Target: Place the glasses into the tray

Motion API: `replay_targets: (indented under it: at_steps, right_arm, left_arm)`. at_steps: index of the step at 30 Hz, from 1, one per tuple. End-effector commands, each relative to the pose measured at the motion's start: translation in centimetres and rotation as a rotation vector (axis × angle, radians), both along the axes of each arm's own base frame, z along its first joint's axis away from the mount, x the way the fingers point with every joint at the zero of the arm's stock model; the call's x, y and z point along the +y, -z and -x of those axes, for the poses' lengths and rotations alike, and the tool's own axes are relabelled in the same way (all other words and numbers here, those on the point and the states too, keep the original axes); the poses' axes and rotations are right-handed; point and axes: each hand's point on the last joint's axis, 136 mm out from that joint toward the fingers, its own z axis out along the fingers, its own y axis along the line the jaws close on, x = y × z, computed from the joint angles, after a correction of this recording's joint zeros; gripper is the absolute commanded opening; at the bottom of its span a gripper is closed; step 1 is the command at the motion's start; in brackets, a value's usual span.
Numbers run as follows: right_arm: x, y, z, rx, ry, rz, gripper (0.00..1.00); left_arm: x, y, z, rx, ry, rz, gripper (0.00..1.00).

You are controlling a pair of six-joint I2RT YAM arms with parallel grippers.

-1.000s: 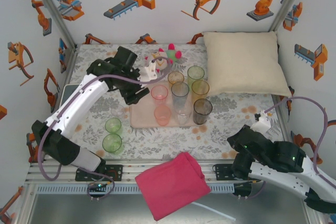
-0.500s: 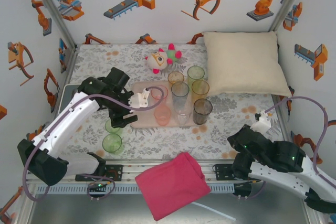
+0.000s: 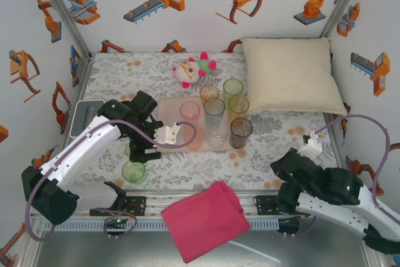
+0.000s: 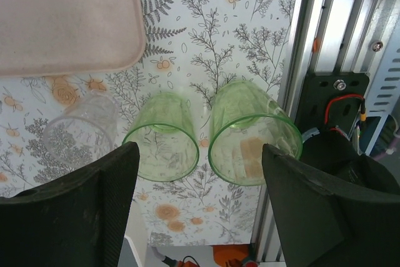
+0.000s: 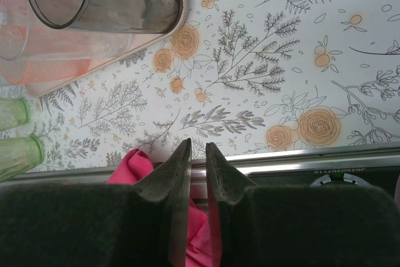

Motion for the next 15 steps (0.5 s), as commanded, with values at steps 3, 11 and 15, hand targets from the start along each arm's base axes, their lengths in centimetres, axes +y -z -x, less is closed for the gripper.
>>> replay_targets:
  at_steps: [3,11,15]
  right_arm:
    - [-0.1,0.2,-0.5,-0.009,0.040,0.007,0.20]
    - [-0.1,0.3,-0.5,-0.009,0.042,0.008,0.20]
    - [-0.1,0.3,-0.5,-0.008,0.044,0.006,0.20]
  left_arm:
    - [0.3,0.8,0.7,-0.013,0.107,-0.022,0.73]
    - [0.5,2.3,0.9,-0.022,0.170,-0.066,0.73]
    - [0.5,3.0,1.1,-0.020,0.189,-0.077,0.72]
